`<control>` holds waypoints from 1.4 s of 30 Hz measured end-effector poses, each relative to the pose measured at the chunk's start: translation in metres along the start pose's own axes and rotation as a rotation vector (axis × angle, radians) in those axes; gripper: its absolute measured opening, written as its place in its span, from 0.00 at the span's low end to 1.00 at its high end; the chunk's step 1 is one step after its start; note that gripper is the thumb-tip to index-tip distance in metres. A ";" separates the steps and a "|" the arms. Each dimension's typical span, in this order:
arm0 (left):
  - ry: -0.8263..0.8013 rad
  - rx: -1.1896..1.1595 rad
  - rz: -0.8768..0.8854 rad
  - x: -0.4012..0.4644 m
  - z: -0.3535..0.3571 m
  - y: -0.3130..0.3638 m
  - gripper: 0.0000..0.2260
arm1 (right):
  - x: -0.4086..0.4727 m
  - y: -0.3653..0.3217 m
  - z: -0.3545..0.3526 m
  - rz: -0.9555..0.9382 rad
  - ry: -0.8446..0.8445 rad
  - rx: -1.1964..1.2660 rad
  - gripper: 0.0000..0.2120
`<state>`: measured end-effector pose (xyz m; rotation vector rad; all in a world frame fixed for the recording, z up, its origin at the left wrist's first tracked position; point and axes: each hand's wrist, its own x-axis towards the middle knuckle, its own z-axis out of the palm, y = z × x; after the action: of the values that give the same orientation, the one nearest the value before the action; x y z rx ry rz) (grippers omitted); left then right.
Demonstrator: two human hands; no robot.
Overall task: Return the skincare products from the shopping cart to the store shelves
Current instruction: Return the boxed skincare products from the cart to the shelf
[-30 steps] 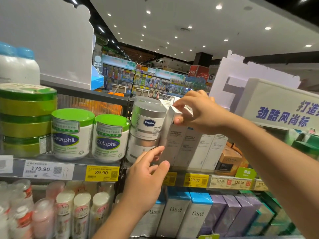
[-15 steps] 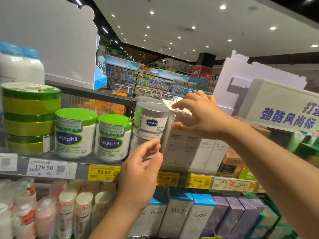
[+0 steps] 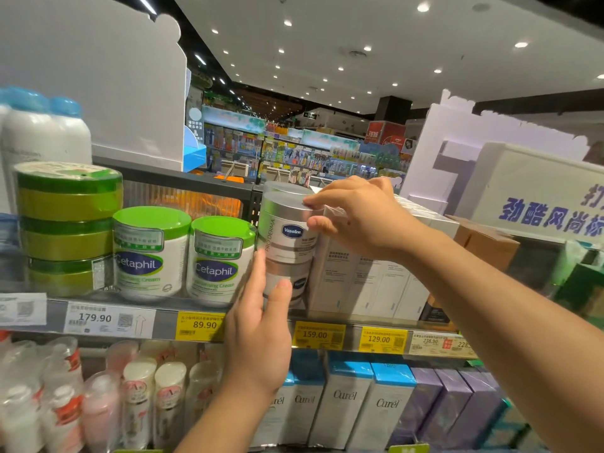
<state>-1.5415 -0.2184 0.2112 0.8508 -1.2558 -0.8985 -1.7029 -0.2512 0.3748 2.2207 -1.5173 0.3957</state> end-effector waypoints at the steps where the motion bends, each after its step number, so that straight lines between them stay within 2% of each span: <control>1: -0.002 0.021 -0.009 0.000 0.000 0.001 0.35 | 0.001 0.000 0.001 0.004 0.010 0.001 0.21; 9: -0.089 0.180 0.015 0.002 0.002 0.008 0.29 | 0.003 0.001 0.004 0.029 0.049 0.014 0.20; 14: -0.109 0.260 0.068 0.005 0.003 0.009 0.34 | 0.002 0.000 0.005 0.042 0.055 0.016 0.20; 24: -0.163 0.292 0.049 0.005 -0.001 0.011 0.36 | 0.001 -0.003 0.007 0.061 0.073 0.023 0.20; 29: -0.173 0.289 0.015 0.002 -0.003 0.013 0.28 | -0.001 -0.005 0.006 0.075 0.082 0.010 0.19; 35: -0.181 0.282 0.018 0.002 -0.004 0.012 0.28 | -0.004 -0.007 0.009 0.078 0.071 -0.026 0.24; 42: -0.179 0.294 0.039 0.006 -0.007 0.008 0.29 | -0.006 -0.009 0.011 0.088 0.105 0.007 0.21</control>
<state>-1.5336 -0.2206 0.2203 0.9886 -1.5818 -0.7829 -1.6970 -0.2492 0.3616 2.1087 -1.5631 0.5373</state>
